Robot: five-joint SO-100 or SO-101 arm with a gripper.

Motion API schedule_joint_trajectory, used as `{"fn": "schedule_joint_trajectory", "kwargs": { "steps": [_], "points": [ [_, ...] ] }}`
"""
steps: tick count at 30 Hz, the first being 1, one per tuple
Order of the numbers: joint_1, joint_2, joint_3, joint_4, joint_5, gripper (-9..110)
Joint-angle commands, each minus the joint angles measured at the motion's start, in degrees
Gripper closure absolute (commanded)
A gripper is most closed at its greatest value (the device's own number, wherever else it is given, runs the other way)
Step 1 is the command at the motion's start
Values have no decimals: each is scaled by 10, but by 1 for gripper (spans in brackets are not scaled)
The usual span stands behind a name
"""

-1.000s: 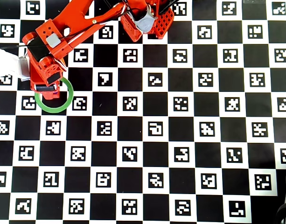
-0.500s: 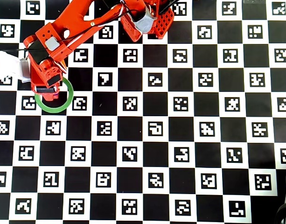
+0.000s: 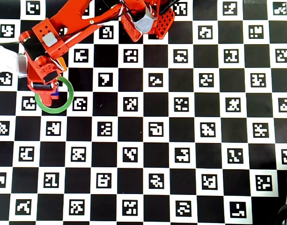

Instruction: Grab the red cube then put it in the green circle then put the blue cube on top and finally the orange cube on top

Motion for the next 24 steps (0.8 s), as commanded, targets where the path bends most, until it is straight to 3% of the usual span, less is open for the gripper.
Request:
{"fn": "schedule_joint_trajectory", "kwargs": {
  "steps": [1, 13, 24],
  "points": [
    [18, 99, -42, 19, -10, 67],
    [75, 251, 127, 37, -11, 65],
    [84, 296, 319, -66, -6, 62]
  ]
}}
